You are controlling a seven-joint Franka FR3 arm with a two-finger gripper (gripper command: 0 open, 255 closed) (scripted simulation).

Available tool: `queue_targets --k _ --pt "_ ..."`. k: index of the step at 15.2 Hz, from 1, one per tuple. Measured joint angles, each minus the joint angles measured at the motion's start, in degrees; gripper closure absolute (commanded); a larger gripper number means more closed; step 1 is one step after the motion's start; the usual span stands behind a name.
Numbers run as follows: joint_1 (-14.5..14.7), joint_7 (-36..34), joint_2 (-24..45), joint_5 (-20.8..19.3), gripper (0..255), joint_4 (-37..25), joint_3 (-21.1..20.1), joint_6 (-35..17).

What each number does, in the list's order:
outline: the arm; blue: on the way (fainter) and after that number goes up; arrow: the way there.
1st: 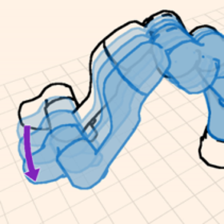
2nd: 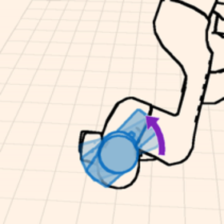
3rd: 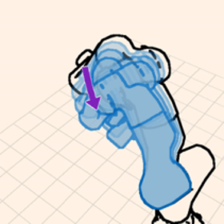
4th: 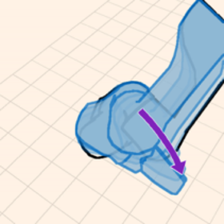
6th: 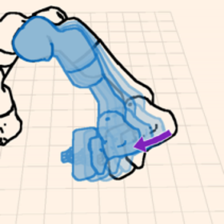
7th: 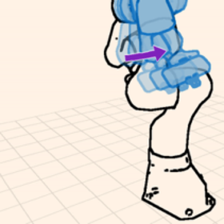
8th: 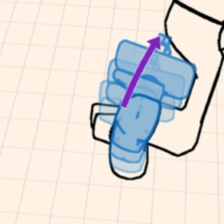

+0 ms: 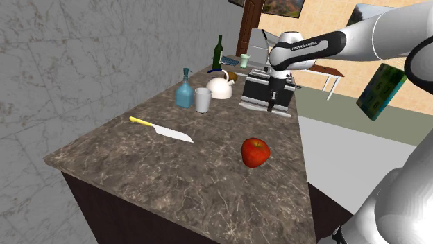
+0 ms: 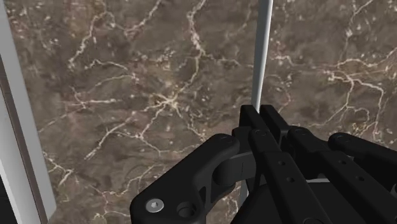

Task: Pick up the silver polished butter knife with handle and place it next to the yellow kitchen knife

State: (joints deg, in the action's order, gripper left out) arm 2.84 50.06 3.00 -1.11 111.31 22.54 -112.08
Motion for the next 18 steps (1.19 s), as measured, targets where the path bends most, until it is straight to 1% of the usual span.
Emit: queue_targets --k 3,5,10,14,18 --pt "0.03 -0.02 -0.40 -0.15 255 -1.98 0.00 2.35" --pt "0.75 -1.35 -0.06 0.02 255 -3.04 -0.67 3.14" --pt "3.58 -6.41 3.11 1.20 255 -6.97 -3.30 4.23" --pt "6.08 -10.88 6.89 2.30 255 -11.81 -5.51 5.54" --pt "7.94 -14.35 10.92 3.25 255 -17.27 -7.14 7.14"
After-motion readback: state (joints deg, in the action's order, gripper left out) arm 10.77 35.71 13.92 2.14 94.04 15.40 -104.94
